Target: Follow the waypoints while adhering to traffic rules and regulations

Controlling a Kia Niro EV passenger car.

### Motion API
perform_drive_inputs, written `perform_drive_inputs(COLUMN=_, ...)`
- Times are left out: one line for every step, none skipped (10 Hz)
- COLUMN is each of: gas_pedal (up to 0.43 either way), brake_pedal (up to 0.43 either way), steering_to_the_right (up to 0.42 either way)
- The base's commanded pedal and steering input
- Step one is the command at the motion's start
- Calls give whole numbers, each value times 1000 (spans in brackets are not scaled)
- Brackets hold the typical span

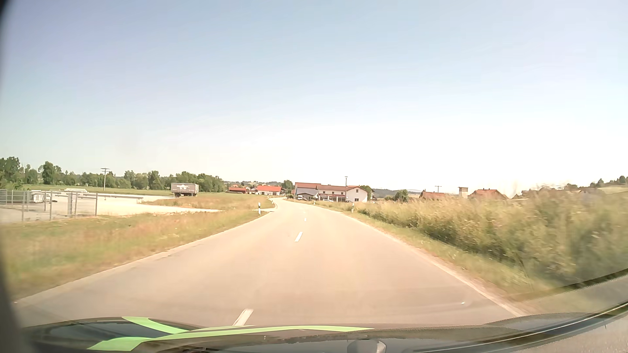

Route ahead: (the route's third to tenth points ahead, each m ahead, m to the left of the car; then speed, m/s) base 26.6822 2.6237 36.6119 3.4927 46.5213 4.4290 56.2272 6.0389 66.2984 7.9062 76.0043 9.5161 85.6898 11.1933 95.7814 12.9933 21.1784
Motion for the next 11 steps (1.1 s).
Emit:
perform_drive_inputs(gas_pedal=260, brake_pedal=0, steering_to_the_right=-16)
perform_drive_inputs(gas_pedal=260, brake_pedal=0, steering_to_the_right=-16)
perform_drive_inputs(gas_pedal=248, brake_pedal=0, steering_to_the_right=-16)
perform_drive_inputs(gas_pedal=209, brake_pedal=0, steering_to_the_right=-16)
perform_drive_inputs(gas_pedal=209, brake_pedal=0, steering_to_the_right=-16)
perform_drive_inputs(gas_pedal=209, brake_pedal=0, steering_to_the_right=-16)
perform_drive_inputs(gas_pedal=220, brake_pedal=0, steering_to_the_right=-16)
perform_drive_inputs(gas_pedal=220, brake_pedal=0, steering_to_the_right=-16)
perform_drive_inputs(gas_pedal=228, brake_pedal=0, steering_to_the_right=-16)
perform_drive_inputs(gas_pedal=228, brake_pedal=0, steering_to_the_right=-16)
perform_drive_inputs(gas_pedal=228, brake_pedal=0, steering_to_the_right=-16)
